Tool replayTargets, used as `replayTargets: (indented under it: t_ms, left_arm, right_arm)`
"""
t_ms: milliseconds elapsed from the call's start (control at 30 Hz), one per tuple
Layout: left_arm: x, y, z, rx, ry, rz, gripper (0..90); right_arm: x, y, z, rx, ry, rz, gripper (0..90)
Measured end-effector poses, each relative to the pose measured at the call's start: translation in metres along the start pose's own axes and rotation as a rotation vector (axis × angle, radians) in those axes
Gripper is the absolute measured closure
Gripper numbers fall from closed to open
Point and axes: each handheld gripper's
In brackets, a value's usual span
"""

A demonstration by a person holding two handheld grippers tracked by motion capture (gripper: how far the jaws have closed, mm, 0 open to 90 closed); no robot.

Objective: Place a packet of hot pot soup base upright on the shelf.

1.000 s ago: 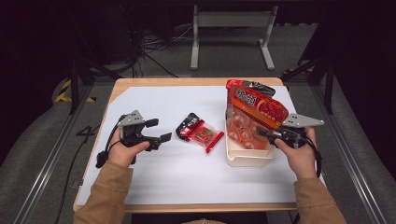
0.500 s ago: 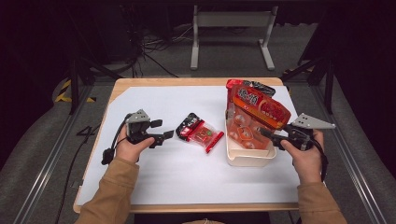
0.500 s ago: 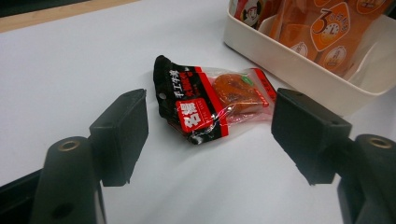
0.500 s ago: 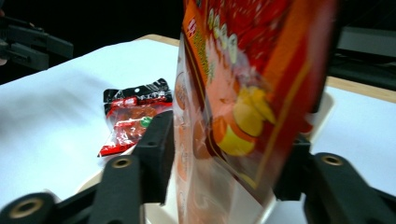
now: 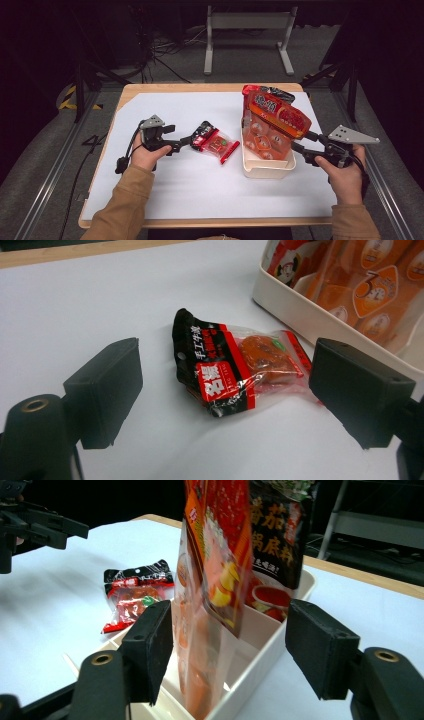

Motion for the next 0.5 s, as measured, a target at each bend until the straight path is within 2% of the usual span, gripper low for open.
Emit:
replayTargets:
  t_ms: [267, 400, 500]
  left_arm:
    - [-0.001, -0.012, -0.003, 0.019, -0.004, 0.001, 16.9]
    - [-0.003, -0.018, -0.005, 0.033, 0.013, 0.008, 19.5]
    - [-0.005, -0.022, -0.006, 0.037, 0.004, -0.003, 20.7]
  right_arm:
    - [-0.005, 0.015, 0.002, -0.035, -0.005, -0.017, 34.7]
    - [-0.009, 0.019, 0.004, -0.051, -0.005, -0.032, 34.4]
    - [-0.011, 0.020, 0.005, -0.064, 0.001, -0.045, 34.4]
Point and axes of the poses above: each handheld gripper's, and its own axes: y roughly backward along the jaws, x roughly out of its top, z roughly to its right, and after that the axes turned 10 degrees about z, right-handed
